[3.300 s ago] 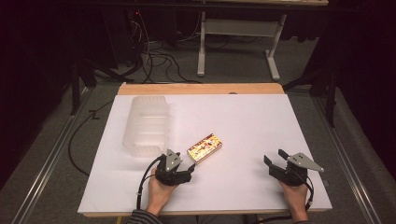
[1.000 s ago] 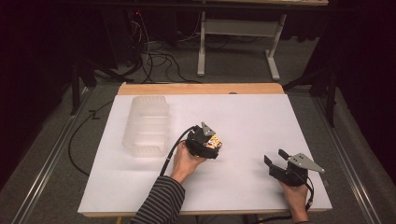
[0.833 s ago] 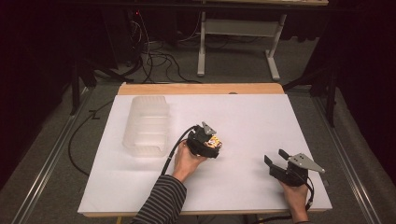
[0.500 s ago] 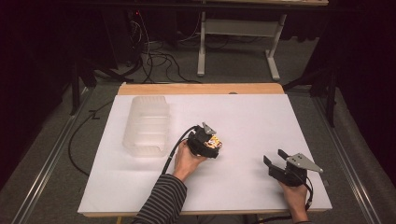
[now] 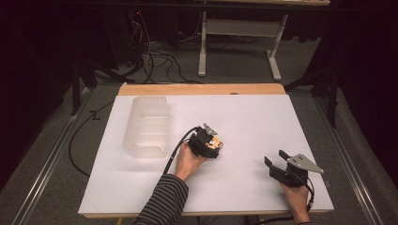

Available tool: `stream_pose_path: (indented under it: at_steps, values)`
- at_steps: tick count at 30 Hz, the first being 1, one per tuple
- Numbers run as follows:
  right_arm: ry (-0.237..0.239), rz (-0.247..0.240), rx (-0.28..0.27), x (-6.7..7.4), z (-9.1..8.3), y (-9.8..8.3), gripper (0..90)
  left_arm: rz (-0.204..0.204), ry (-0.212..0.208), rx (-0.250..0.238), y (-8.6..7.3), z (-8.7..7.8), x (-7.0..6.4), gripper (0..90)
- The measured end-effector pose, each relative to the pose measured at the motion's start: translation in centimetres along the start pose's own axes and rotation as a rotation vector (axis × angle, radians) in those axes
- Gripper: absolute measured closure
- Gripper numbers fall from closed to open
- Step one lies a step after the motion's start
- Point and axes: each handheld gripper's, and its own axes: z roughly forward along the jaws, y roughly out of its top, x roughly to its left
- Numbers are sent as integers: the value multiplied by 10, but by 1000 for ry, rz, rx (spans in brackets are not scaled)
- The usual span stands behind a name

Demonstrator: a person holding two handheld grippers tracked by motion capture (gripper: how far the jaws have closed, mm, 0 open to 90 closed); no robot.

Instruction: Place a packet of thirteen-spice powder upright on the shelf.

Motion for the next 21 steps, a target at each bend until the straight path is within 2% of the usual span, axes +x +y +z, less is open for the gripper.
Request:
stream_pose_path:
  at_steps: [5,7,8,12,21]
  values:
    - [-1,1,-1,0,0,0,345,-8,4,-2,2,-2,1,323]
    - [-1,3,1,1,0,0,345,-8,-5,-5,3,-5,0,323]
    - [-1,1,1,0,0,0,345,7,-22,-13,4,-7,0,323]
    - [0,-5,3,0,0,0,344,-1,-39,-24,5,-13,-3,325]
    - [1,-5,4,0,1,0,343,-57,-66,-37,16,-25,-7,328]
